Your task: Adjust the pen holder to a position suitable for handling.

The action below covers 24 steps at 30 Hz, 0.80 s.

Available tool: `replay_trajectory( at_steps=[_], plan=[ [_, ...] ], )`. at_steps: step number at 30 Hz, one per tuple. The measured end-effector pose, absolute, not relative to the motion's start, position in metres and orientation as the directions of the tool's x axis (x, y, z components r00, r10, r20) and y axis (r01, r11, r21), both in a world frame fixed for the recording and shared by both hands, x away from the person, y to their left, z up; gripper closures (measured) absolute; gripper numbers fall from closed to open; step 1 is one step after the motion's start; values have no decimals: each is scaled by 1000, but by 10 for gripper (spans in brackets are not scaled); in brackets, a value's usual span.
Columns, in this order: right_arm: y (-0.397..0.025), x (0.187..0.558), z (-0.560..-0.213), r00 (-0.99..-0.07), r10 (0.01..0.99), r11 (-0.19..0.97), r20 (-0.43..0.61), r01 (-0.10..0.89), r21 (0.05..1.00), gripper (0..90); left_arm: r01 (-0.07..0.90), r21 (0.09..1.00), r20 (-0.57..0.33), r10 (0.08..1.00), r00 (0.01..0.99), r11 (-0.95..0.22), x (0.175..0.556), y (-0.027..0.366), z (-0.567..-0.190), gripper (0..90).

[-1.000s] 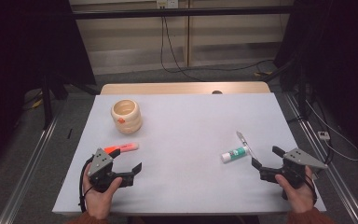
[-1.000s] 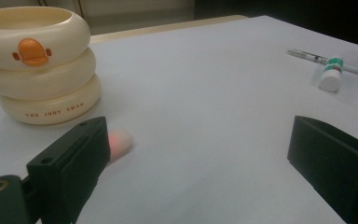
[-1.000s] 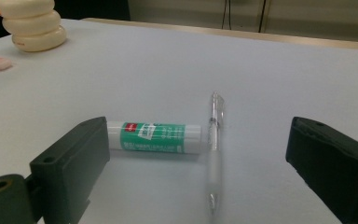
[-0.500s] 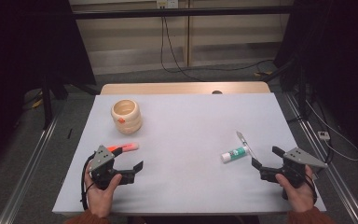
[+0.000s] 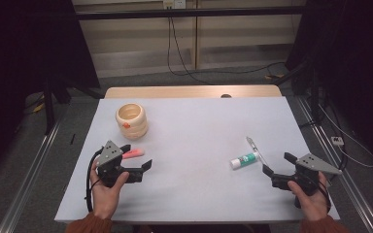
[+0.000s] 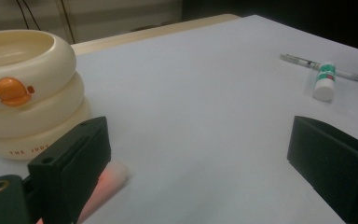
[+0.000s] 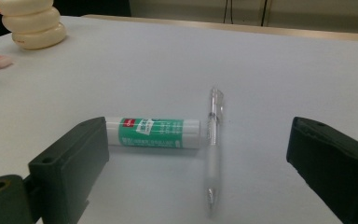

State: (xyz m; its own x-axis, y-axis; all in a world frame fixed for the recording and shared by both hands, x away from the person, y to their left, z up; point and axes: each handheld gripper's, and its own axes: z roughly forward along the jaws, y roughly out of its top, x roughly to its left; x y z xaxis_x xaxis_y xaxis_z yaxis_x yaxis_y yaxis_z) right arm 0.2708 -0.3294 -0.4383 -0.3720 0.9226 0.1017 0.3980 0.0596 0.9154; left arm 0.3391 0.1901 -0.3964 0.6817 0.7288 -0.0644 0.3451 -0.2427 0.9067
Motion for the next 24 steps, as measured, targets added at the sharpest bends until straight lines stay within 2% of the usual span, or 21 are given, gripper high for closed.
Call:
replay_trajectory(
  at_steps=[4,7,10,13,18,24],
  plan=[
    [-329,271,-438,-376,921,61,103,399,915,51,364,904,-91,730,677,-225,345,192,-396,70],
    [-328,272,-438,-376,921,62,103,402,914,51,360,898,-52,751,659,-254,353,197,-394,79],
    [-328,273,-439,-379,920,67,100,403,913,50,382,888,-69,746,663,-257,358,199,-393,100],
    [-328,272,-438,-385,918,71,97,400,914,50,382,880,-48,747,663,-282,366,199,-396,97],
    [-325,272,-437,-387,917,77,94,402,912,47,405,882,-92,754,650,-242,378,205,-397,95],
    [-326,274,-438,-385,918,76,96,408,910,46,399,883,-66,776,627,-247,391,209,-390,100]
  ],
)
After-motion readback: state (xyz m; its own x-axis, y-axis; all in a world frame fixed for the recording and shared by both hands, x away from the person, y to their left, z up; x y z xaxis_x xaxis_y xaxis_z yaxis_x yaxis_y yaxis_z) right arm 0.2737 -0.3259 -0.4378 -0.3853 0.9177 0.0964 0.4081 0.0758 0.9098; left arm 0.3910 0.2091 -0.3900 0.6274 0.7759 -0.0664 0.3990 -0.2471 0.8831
